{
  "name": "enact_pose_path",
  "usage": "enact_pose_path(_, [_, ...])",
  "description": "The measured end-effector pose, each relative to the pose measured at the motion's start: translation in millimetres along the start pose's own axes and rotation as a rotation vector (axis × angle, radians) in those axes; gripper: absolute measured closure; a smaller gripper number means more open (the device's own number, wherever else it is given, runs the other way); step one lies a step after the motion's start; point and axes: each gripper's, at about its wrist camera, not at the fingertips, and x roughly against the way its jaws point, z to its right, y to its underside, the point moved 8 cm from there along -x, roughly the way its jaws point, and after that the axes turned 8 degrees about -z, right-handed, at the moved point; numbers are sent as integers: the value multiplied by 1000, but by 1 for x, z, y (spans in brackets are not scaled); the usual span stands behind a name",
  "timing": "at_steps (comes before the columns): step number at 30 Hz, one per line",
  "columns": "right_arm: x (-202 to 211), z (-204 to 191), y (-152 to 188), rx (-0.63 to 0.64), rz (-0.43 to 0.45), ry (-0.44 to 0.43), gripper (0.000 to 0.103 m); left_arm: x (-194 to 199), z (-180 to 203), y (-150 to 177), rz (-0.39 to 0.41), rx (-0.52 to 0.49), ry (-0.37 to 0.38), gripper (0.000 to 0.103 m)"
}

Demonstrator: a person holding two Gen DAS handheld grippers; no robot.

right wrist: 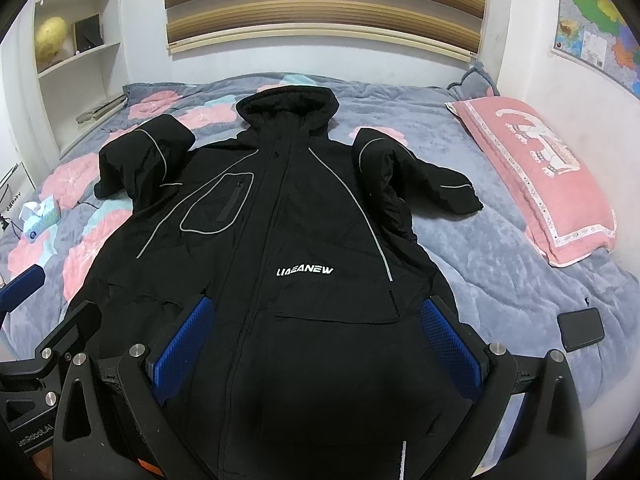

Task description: Fold large clothes

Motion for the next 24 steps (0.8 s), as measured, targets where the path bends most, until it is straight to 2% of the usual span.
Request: enact_pose_path(24, [-21,-10,-4,31,-41,4,0,-18,-5,-3,-24,9,24,10])
